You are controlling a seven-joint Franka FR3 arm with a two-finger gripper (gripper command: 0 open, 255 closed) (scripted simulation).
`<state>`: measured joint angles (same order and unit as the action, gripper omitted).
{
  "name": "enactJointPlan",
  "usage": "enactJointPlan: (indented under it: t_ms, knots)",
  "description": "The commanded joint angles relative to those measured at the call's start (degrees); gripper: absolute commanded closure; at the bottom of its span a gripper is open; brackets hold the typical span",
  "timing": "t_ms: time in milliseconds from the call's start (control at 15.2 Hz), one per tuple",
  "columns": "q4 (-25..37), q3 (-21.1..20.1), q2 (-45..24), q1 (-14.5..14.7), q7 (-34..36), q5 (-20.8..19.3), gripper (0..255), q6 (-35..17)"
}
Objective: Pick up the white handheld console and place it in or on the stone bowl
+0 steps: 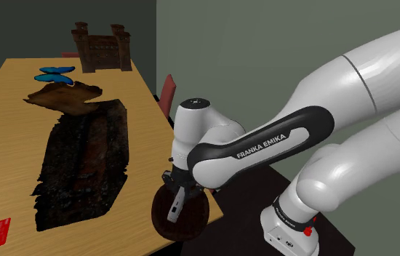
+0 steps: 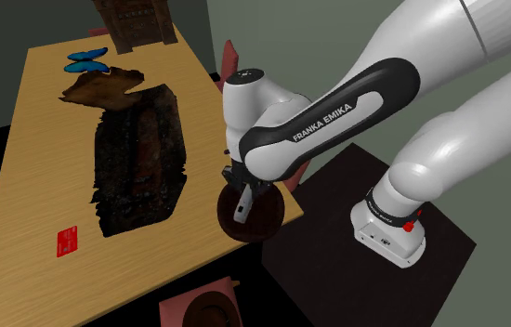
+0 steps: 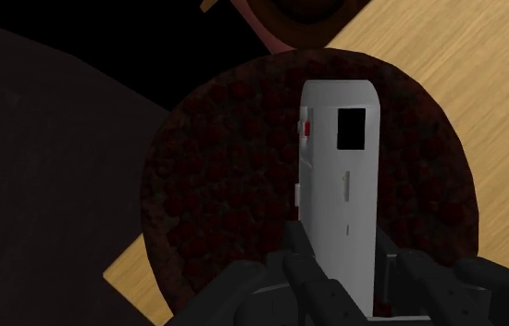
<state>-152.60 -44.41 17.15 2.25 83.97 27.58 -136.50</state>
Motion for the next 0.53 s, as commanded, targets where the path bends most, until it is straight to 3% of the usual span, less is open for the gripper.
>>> enactJointPlan:
  t_ms: [0,330,462]
  knots:
    - [-0.02,-0.01,-0.02,0.00,0.01,0.01,0,0.01]
    - [-0.02,-0.01,-0.02,0.00,0.00,0.00,0,0.01]
    - [1.43,2.04,3.99,0.62,-0.75,0.46,0,5.38]
